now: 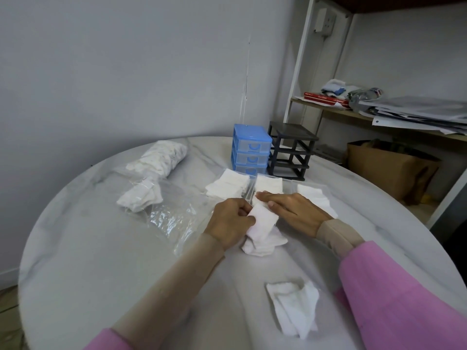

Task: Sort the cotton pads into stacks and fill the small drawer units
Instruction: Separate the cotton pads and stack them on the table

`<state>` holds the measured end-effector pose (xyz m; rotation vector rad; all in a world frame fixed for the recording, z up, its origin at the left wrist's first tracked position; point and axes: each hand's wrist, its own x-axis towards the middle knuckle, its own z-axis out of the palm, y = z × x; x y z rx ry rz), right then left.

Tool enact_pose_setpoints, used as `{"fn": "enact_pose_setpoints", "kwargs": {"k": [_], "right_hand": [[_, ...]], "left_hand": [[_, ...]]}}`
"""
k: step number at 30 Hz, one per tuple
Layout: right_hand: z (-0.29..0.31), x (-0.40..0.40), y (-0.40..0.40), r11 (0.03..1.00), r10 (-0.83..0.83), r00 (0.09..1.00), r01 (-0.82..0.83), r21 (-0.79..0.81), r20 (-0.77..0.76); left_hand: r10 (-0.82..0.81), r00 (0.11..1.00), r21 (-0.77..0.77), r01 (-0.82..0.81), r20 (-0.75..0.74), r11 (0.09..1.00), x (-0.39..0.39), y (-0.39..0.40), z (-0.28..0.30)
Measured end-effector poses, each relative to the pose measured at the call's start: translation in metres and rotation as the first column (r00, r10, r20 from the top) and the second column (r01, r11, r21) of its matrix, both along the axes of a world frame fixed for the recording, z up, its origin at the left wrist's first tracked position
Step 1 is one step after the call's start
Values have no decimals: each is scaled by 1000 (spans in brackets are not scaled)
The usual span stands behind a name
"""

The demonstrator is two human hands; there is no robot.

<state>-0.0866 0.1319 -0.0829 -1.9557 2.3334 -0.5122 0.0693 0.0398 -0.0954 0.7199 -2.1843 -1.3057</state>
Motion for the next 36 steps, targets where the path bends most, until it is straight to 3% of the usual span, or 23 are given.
{"fn": "enact_pose_setpoints", "kwargs": {"k": [3,6,13,15,19,24,32,36], "right_hand": [[2,2,3,1000,-8,999,10,-23,47],[4,1,7,988,-20,996,33,-148,90],[6,5,23,935,5,996,-36,-353,-87],[9,13,29,951,60,994,-85,-296,-90],[5,23,38,986,162,986,-163,-38,-33],[-1,22,42,989,137,980,-143,-36,-141],[-5,19,45,951,57,995,-28,-307,86],[-10,24,44,875,49,990,22,-483,134]], "left_hand": [[-3,1000,38,4,-16,999,0,0,1],[29,997,38,-26,-72,999,-1,-1,3],[164,945,118,-135,-283,984,1,2,11],[177,924,129,-140,-339,982,3,4,12],[148,899,85,-124,-413,989,6,6,11],[78,927,-15,-90,-366,996,5,6,12],[71,952,5,-73,-299,997,3,9,7],[113,940,139,-71,-322,988,3,10,7]]}}
